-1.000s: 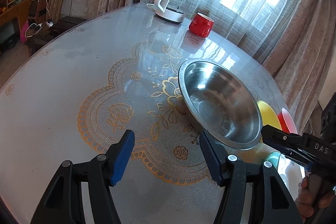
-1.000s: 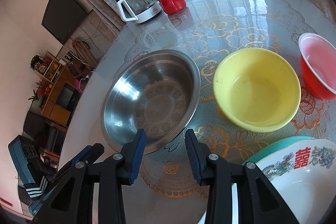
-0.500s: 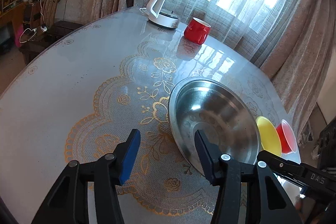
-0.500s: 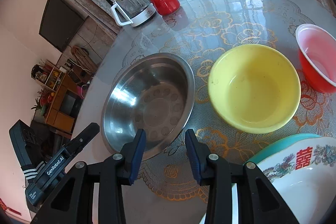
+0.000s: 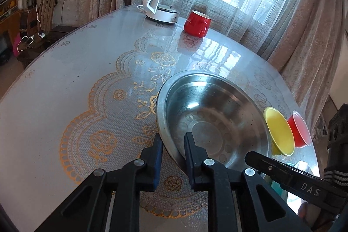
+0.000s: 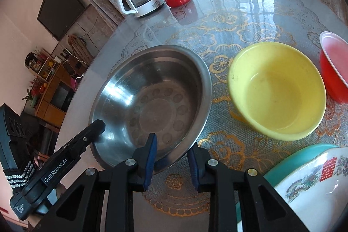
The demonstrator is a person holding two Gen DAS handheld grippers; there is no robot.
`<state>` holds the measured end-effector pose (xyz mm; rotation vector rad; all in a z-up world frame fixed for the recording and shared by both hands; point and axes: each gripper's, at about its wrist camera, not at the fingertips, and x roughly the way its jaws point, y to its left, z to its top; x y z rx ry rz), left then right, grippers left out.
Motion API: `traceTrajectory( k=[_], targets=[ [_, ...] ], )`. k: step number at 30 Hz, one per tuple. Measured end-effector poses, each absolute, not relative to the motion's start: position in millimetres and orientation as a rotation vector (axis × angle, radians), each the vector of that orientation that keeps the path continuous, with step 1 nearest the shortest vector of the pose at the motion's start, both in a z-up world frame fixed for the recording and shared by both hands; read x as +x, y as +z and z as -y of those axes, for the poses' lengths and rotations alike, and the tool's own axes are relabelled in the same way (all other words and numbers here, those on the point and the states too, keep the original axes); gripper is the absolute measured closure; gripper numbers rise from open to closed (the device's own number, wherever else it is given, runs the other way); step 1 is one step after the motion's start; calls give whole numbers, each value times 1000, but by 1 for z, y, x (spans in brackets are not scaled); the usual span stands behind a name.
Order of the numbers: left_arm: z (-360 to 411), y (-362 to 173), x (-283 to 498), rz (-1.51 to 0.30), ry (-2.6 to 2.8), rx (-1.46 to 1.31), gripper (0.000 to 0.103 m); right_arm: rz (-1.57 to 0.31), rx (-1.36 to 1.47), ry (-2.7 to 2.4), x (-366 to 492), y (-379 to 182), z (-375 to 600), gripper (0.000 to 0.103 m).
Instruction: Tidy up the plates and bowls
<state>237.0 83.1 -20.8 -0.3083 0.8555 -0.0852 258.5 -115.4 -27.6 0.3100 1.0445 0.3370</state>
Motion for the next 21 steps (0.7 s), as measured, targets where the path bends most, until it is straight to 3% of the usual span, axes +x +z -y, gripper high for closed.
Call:
traceTrajectory(
  k=[21],
  targets=[
    [-116, -3, 142, -778, -23, -319, 81, -1005, 217, 449, 205, -13, 75, 75]
  ],
)
